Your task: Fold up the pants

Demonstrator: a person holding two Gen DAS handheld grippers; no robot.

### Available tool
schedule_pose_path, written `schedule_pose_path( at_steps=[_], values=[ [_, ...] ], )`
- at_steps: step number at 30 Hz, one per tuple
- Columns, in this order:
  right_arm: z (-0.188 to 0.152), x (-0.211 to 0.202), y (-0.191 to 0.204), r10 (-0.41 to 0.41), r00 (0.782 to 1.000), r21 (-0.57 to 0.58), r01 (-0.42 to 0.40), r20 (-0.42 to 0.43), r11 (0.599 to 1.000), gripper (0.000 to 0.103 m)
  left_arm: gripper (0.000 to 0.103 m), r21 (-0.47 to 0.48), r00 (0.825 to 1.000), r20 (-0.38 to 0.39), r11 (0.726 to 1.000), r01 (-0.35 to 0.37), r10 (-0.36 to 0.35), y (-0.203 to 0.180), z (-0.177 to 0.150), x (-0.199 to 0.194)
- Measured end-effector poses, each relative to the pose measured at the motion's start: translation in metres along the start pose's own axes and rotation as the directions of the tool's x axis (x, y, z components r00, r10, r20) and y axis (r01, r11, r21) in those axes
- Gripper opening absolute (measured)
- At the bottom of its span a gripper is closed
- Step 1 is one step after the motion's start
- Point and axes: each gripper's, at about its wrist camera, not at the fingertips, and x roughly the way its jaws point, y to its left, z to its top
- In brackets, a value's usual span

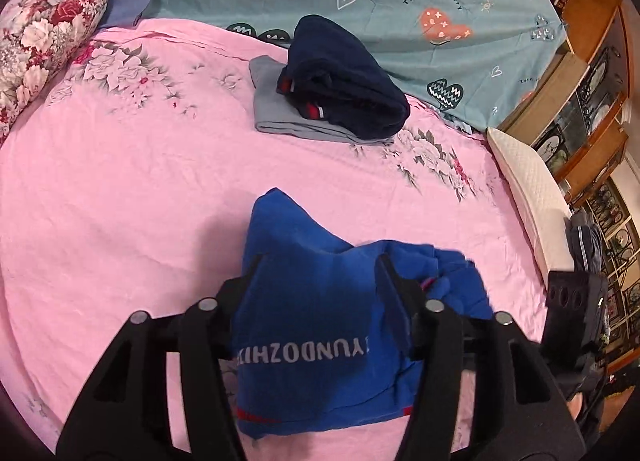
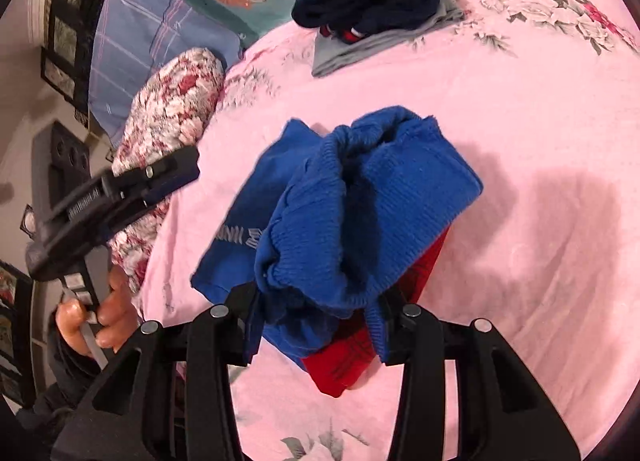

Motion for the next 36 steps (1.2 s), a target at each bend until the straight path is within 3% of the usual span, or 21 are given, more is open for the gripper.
schedule_pose_path(
  at_steps=[4, 6, 7, 8, 9, 11, 13, 14, 17, 21, 23, 24, 26, 27, 29, 31, 33, 34, 35, 36],
  values=[
    [0.028, -0.013, 0.024, 0.103, 0.994, 0.0, -0.103, 0.045, 0.995, 0.041, 0.061, 0.008, 0.999, 0.041, 1.0, 0.006, -0.006, 0.005, -0.005, -0.021],
    [0.043, -0.027, 0.051, 0.199, 0.977, -0.046, -0.196, 0.082, 0.98, 0.035, 0.062, -0.008, 0.997, 0.069, 0.999, 0.034, -0.033, 0.006, -0.009, -0.037],
    [0.049, -0.036, 0.066, 0.256, 0.961, -0.081, -0.248, 0.106, 0.965, 0.026, 0.062, -0.02, 0.996, 0.083, 0.999, 0.042, -0.04, 0.009, -0.013, -0.045],
    [0.051, -0.049, 0.079, 0.296, 0.945, -0.121, -0.28, 0.138, 0.952, 0.026, 0.064, -0.027, 0.994, 0.096, 0.998, 0.049, -0.047, 0.01, -0.016, -0.052],
    [0.049, -0.056, 0.085, 0.285, 0.946, -0.143, -0.264, 0.157, 0.954, 0.026, 0.068, -0.031, 0.992, 0.11, 0.998, 0.057, -0.054, 0.015, -0.021, -0.06],
    [0.038, -0.055, 0.076, 0.218, 0.967, -0.117, -0.203, 0.131, 0.972, 0.026, 0.07, -0.021, 0.992, 0.116, 0.998, 0.059, -0.056, 0.02, -0.033, -0.069],
    [0.016, -0.043, 0.053, 0.037, 0.994, -0.095, -0.028, 0.098, 0.995, 0.032, 0.072, 0.001, 0.993, 0.109, 0.999, 0.043, -0.043, 0.024, -0.048, -0.073],
    [0.006, -0.037, 0.044, -0.025, 0.996, -0.091, 0.033, 0.084, 0.995, 0.044, 0.074, 0.024, 0.995, 0.096, 0.999, 0.029, -0.031, 0.023, -0.056, -0.072],
    [-0.019, -0.029, 0.027, -0.159, 0.982, -0.113, 0.17, 0.102, 0.979, 0.056, 0.074, 0.059, 0.997, 0.075, 0.998, 0.0, -0.004, 0.026, -0.072, -0.067],
    [-0.024, -0.021, 0.056, -0.196, 0.971, -0.241, 0.225, 0.139, 0.944, 0.059, 0.074, 0.003, 0.999, 0.053, 1.0, 0.004, -0.005, 0.045, -0.082, -0.062],
    [-0.017, -0.011, 0.091, -0.239, 0.954, -0.36, 0.29, 0.18, 0.887, 0.063, 0.074, -0.017, 0.998, 0.055, 1.0, -0.005, 0.005, 0.052, -0.086, -0.062],
    [-0.014, -0.006, 0.114, -0.265, 0.939, -0.433, 0.336, 0.218, 0.836, 0.066, 0.074, -0.025, 0.998, 0.056, 1.0, -0.007, 0.008, 0.057, -0.091, -0.063],
    [-0.01, 0.011, 0.157, -0.297, 0.914, -0.564, 0.404, 0.275, 0.72, 0.097, 0.074, -0.032, 0.998, 0.057, 0.999, -0.014, 0.016, 0.065, -0.099, -0.065],
    [-0.009, 0.029, 0.177, -0.337, 0.9, -0.626, 0.434, 0.275, 0.648, 0.101, 0.074, -0.033, 0.998, 0.059, 0.999, -0.015, 0.017, 0.067, -0.102, -0.066],
    [0.003, 0.071, 0.195, -0.441, 0.846, -0.693, 0.511, 0.3, 0.509, 0.101, 0.074, -0.041, 0.998, 0.065, 0.999, -0.02, 0.022, 0.074, -0.109, -0.069],
    [0.011, 0.111, 0.2, -0.532, 0.8, -0.726, 0.537, 0.277, 0.43, 0.1, 0.074, -0.044, 0.997, 0.071, 0.999, -0.022, 0.025, 0.08, -0.114, -0.072],
    [0.015, 0.15, 0.195, -0.594, 0.782, -0.758, 0.5, 0.188, 0.418, 0.087, 0.075, -0.049, 0.996, 0.078, 0.998, -0.03, 0.034, 0.086, -0.119, -0.075],
    [0.015, 0.167, 0.19, -0.622, 0.769, -0.772, 0.481, 0.144, 0.415, 0.069, 0.075, -0.054, 0.997, 0.077, 0.998, -0.023, 0.027, 0.089, -0.119, -0.075],
    [0.016, 0.184, 0.181, -0.673, 0.724, -0.786, 0.499, 0.147, 0.364, 0.042, 0.076, -0.06, 0.997, 0.071, 0.998, -0.015, 0.02, 0.092, -0.12, -0.074],
    [0.018, 0.189, 0.177, -0.688, 0.708, -0.789, 0.51, 0.159, 0.343, 0.036, 0.076, -0.061, 0.998, 0.066, 0.998, -0.011, 0.015, 0.093, -0.121, -0.074]
  ],
)
